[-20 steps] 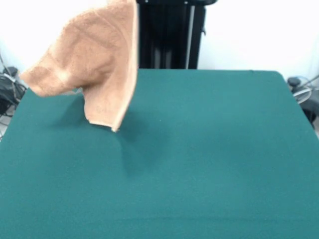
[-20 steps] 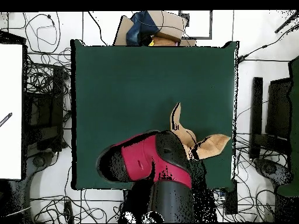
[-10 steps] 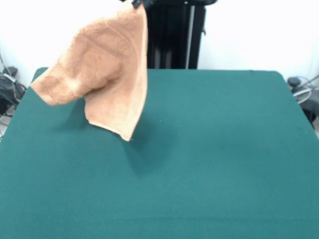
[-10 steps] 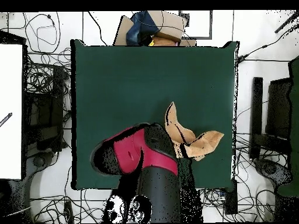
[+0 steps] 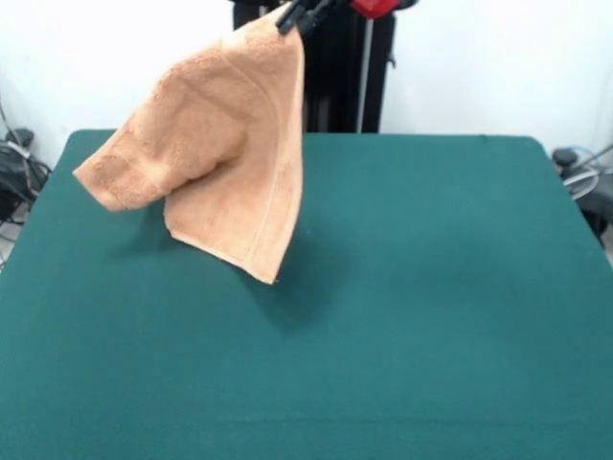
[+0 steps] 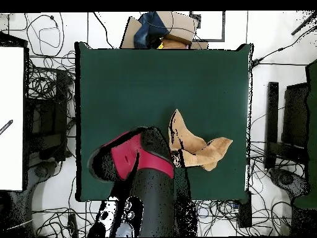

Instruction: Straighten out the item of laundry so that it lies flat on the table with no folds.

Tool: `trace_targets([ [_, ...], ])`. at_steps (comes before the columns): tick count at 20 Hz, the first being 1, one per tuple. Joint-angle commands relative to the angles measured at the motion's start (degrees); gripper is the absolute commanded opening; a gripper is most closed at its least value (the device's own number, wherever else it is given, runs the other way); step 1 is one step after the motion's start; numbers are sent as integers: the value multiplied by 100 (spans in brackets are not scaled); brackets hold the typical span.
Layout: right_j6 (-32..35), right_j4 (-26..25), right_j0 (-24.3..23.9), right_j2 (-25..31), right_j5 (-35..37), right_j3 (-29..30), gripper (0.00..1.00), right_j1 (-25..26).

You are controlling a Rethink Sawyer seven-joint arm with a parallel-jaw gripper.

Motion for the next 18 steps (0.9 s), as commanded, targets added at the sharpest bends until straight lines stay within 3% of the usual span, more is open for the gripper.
trace_targets([
  [1, 2178, 372, 312, -316, 527, -203, 0, 456],
  [18, 3194, 601, 1262, -1038, -58, -209, 0, 1290],
])
